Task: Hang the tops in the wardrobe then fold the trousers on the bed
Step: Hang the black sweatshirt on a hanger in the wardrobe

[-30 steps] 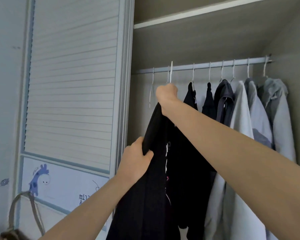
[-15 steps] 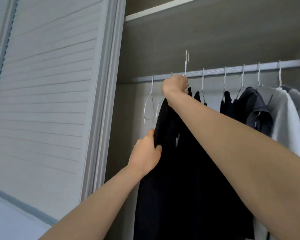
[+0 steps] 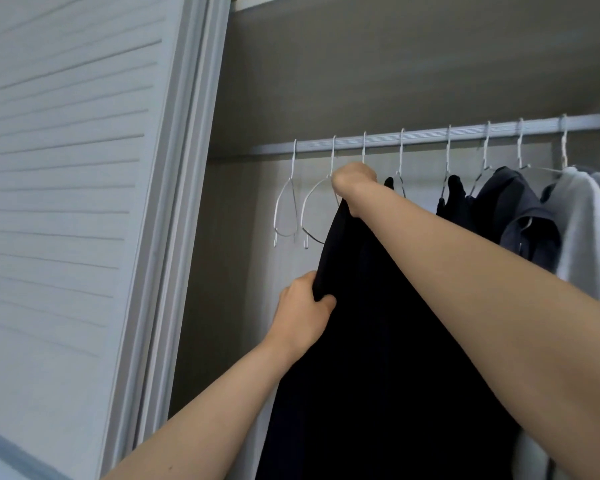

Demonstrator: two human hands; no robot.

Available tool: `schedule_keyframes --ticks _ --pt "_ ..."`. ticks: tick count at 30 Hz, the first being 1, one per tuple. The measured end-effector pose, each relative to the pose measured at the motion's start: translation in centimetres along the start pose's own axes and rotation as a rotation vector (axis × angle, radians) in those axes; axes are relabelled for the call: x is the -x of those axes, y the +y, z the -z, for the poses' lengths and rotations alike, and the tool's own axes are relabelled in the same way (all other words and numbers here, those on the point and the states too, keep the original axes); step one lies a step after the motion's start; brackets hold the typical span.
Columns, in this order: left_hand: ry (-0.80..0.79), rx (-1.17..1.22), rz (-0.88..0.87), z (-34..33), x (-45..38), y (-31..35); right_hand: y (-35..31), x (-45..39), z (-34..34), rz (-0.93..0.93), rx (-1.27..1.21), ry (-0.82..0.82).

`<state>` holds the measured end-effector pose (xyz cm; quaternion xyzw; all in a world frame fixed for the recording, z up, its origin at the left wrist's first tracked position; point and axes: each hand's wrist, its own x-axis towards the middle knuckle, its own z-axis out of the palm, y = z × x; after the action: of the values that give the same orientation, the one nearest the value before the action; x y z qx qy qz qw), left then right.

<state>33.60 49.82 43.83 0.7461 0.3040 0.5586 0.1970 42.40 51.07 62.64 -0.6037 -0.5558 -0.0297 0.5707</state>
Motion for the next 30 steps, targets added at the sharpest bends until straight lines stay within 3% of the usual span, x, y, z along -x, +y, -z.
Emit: schedule_keyframes --ticks 3,8,14,19,25,30 --pt "0.012 0.043 0.022 0.2 0.6 0.0 -0.1 1.8 -0.1 0.045 0.238 0.061" --pt "0.016 0.033 0.058 0.9 3.1 -0.1 1.8 7.5 -1.7 0.240 0.577 0.019" --pt "-0.073 -0.113 0.097 2.9 9.2 -2.0 4.3 15.2 -1.0 0.426 0.735 0.010" --pt "-0.228 -0.229 0.119 6.9 18.0 -3.1 4.3 25.1 0.7 0.433 0.551 -0.190" --pt "-0.180 -0.164 0.290 13.7 32.9 -0.9 3.7 39.7 0.5 0.413 0.290 -0.473" --pt "-0.200 -0.502 0.336 18.8 44.1 1.2 3.0 50.6 -0.5 0.366 0.041 -0.711"
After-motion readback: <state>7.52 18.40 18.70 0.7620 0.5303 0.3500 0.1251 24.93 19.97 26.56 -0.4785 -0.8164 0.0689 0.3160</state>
